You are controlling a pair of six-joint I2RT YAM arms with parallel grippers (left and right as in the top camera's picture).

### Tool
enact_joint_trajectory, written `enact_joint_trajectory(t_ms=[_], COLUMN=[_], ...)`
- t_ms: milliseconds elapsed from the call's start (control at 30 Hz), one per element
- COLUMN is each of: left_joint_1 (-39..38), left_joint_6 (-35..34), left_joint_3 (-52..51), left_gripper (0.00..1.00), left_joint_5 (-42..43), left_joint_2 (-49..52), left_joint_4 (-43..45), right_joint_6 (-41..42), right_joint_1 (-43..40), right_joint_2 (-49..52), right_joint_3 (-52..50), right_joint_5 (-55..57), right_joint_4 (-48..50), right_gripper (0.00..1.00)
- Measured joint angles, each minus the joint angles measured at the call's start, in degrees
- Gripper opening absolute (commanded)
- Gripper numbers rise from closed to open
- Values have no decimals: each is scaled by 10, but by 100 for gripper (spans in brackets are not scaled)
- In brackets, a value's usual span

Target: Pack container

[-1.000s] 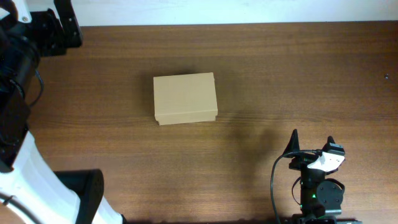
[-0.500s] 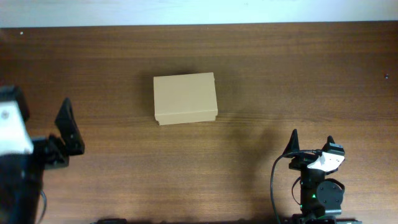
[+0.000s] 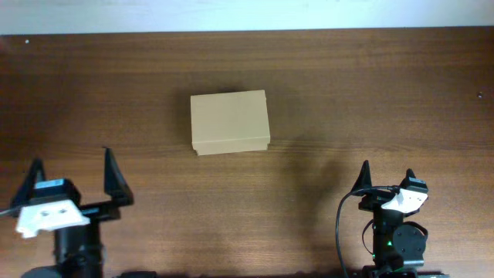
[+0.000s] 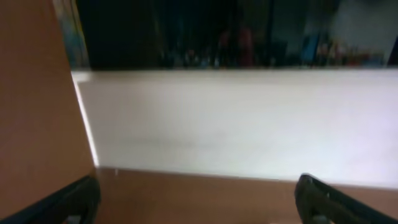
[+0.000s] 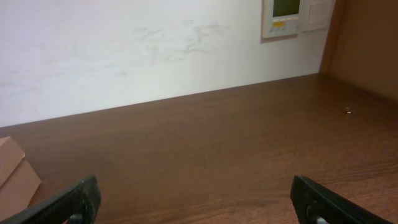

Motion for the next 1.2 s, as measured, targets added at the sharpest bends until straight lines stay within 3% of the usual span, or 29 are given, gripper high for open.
enact_joint_trajectory(t_ms=[600,1033,1200], left_joint_1=[0,0,0], left_joint_6=[0,0,0], left_joint_3=[-410,-484,-497], left_gripper=[100,100,100], left_joint_5=[0,0,0], left_joint_2=[-175,-194,-195], left_joint_4=[228,247,205], right_joint_6=[1,0,1], right_joint_1=[0,0,0], right_joint_2=[-1,-1,-1], right_joint_3=[0,0,0], right_joint_5=[0,0,0], right_joint_4=[0,0,0], right_gripper=[99,99,99])
